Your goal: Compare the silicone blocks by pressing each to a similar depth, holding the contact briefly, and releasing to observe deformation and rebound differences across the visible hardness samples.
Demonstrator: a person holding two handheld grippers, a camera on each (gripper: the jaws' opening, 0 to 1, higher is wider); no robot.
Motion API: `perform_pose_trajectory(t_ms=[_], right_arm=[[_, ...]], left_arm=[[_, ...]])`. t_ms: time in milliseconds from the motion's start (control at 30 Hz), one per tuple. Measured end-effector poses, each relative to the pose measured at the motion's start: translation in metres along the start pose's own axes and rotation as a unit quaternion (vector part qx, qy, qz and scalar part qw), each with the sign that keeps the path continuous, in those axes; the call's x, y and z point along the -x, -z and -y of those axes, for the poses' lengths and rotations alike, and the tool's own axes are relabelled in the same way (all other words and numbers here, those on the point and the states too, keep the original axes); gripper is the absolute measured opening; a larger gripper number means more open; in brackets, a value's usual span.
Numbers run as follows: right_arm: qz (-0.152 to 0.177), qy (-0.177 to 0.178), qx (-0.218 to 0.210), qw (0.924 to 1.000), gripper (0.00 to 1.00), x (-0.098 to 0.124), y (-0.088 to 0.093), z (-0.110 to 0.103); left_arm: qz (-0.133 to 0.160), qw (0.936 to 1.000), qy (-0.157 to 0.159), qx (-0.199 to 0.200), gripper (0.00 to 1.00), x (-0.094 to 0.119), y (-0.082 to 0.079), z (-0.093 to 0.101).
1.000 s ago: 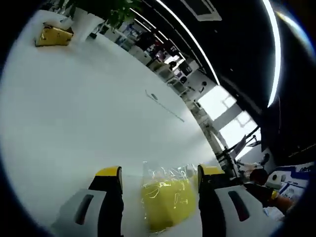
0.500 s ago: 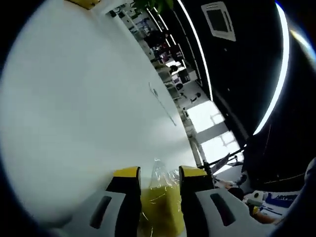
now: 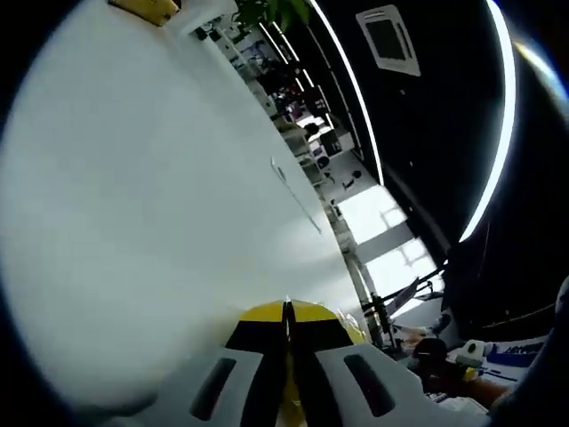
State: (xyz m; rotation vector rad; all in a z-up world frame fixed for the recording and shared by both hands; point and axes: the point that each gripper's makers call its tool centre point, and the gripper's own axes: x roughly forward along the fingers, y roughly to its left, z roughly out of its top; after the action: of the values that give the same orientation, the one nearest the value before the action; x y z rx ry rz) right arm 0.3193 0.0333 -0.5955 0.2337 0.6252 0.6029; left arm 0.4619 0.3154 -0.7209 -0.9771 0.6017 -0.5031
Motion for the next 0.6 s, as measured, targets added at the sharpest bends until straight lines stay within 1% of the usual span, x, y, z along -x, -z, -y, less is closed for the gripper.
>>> perform_pose_trajectory(t_ms=[100, 200, 300, 367, 400, 433, 467, 600], right_arm=[[-0.001, 0.0, 0.001, 1.0, 0.88, 0.001, 0.001, 0.0], [0.001, -0.003, 0.001, 1.0, 0.88, 0.001, 0.0, 0.0], [0.0, -0.004, 0.002, 1.0, 0.88, 0.001, 0.001, -0.001], [0.002, -0.006, 0.004, 1.0, 0.88, 0.001, 0.001, -0.001], [0.004, -0.008, 0.004, 0.9999, 0.88, 0.001, -0.001, -0.002], [0.006, -0.01, 0.005, 0.9999, 0.88, 0.001, -0.001, -0.003], [0.006, -0.011, 0.006, 0.9999, 0.88, 0.001, -0.002, -0.003], [0.006, -0.018, 0.016, 0.9997, 0.88, 0.002, -0.005, -0.007]], left_arm=[[-0.006, 0.9998, -0.014, -0.01, 0.0, 0.001, 0.002, 0.004], [-0.011, 0.9996, -0.025, -0.007, 0.0, 0.002, 0.001, 0.01], [-0.014, 0.9995, -0.027, -0.013, 0.0, 0.002, 0.001, 0.019], [-0.015, 0.9993, -0.02, -0.028, 0.0, 0.002, 0.0, 0.029], [-0.016, 0.9991, -0.02, -0.033, 0.0, 0.003, -0.002, 0.027], [-0.016, 0.9986, -0.023, -0.046, 0.0, 0.003, -0.003, 0.03], [-0.015, 0.9979, -0.023, -0.058, 0.0, 0.003, -0.006, 0.028], [-0.017, 0.9975, -0.016, -0.067, 0.0, 0.004, -0.007, 0.035]])
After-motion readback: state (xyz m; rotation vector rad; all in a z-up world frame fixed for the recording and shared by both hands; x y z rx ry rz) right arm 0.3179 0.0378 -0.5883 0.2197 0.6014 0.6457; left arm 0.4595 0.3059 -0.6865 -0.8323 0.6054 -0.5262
